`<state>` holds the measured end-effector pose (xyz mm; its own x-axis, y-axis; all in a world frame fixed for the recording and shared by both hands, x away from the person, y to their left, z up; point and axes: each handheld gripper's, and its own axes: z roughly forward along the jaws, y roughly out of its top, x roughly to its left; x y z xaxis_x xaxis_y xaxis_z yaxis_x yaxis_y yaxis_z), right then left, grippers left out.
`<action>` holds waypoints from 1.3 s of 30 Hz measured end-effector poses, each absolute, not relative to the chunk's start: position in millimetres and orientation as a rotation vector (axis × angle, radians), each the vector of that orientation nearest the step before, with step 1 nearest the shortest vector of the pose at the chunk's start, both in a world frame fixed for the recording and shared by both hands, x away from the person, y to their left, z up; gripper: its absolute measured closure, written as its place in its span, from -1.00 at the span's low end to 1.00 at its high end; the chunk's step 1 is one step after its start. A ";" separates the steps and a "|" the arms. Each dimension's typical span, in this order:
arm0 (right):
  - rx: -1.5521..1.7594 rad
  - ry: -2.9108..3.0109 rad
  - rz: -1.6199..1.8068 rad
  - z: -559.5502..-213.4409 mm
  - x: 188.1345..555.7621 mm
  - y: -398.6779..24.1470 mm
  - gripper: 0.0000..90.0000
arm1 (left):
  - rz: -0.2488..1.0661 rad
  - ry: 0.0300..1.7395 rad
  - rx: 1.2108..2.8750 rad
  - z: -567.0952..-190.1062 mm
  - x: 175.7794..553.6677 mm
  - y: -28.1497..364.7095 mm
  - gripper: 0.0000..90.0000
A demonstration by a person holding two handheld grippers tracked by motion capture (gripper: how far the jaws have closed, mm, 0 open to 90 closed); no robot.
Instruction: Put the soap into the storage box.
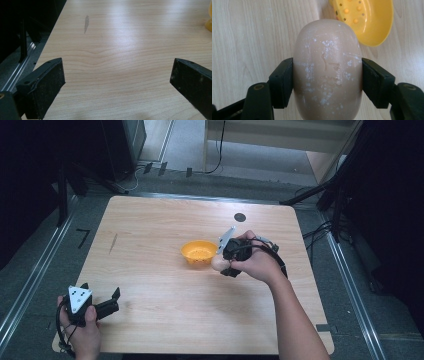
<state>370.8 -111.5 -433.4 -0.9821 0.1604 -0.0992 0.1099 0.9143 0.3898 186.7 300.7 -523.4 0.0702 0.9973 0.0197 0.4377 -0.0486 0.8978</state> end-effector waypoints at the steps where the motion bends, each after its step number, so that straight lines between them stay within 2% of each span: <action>1: 0.208 2.953 0.601 -432.7 373.1 -110.9 -0.26 | 0.936 1.465 1.599 -523.2 186.8 300.4 -1.00; 18: 0.161 2.989 0.613 -428.7 403.1 -89.2 -0.26 | 0.934 1.470 1.599 -523.4 187.5 300.1 -1.00; 39: 0.077 2.974 0.559 -417.9 421.0 -62.5 -0.26 | 0.928 1.472 1.595 -523.2 187.3 300.8 -1.00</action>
<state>421.0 -62.5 -417.9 -0.9922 0.0711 -0.1026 0.0289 0.9306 0.3648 187.3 300.8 -523.2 0.0704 0.9974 0.0156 0.4438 -0.0453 0.8950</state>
